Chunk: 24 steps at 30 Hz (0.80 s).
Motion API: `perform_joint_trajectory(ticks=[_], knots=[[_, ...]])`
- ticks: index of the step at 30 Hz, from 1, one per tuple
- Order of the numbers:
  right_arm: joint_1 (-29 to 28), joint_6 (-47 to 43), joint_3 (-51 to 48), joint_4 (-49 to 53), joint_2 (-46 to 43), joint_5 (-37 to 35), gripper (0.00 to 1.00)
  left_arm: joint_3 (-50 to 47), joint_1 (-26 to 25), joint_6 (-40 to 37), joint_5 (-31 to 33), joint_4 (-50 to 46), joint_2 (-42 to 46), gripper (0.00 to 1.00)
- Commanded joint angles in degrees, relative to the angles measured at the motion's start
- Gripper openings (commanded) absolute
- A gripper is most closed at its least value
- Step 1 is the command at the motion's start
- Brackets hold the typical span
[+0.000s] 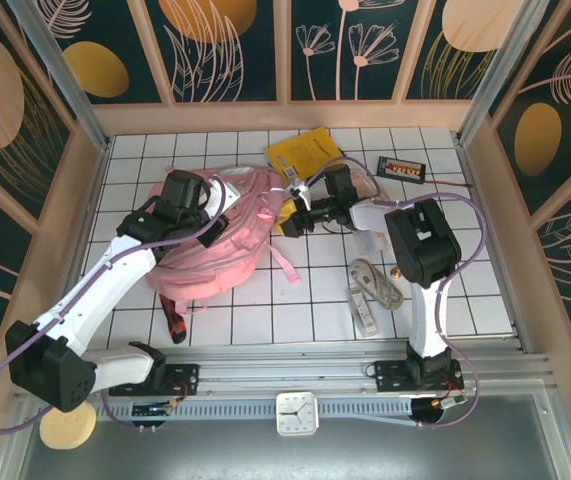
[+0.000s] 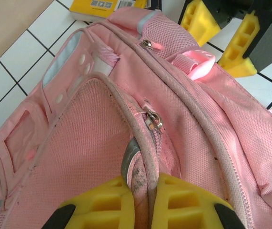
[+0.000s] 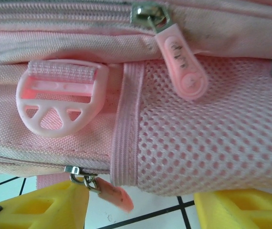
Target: Pack books, pencil case, and school supplies into a backpack
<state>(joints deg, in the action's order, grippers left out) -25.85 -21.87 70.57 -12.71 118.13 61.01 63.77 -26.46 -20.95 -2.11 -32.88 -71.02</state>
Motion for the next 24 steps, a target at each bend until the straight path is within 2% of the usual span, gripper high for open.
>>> perform_joint_trajectory(ticks=[1, 8, 15, 21, 24], knots=[[-1.6, -2.0, 1.4, 2.5, 1.1, 2.9, 0.6, 3.6, 0.2, -1.1, 0.1, 4.4, 0.9, 0.0], [-2.0, 0.3, -1.8, -0.9, -0.3, 2.2, 0.5, 3.3, 0.2, -0.9, 0.1, 4.6, 1.0, 0.0], [-2.0, 1.7, -2.6, -1.9, -0.4, 2.4, 0.27, 3.2, 0.2, -0.8, 0.2, 4.7, 1.0, 0.0], [-2.0, 3.6, -4.5, -4.2, -1.2, 0.8, 0.0, 2.7, 0.2, -0.6, 0.4, 4.7, 1.2, 0.0], [-1.6, 3.9, -6.7, -4.6, -3.2, -0.1, 0.0, 2.2, 0.2, -0.5, 0.6, 4.9, 1.3, 0.0]])
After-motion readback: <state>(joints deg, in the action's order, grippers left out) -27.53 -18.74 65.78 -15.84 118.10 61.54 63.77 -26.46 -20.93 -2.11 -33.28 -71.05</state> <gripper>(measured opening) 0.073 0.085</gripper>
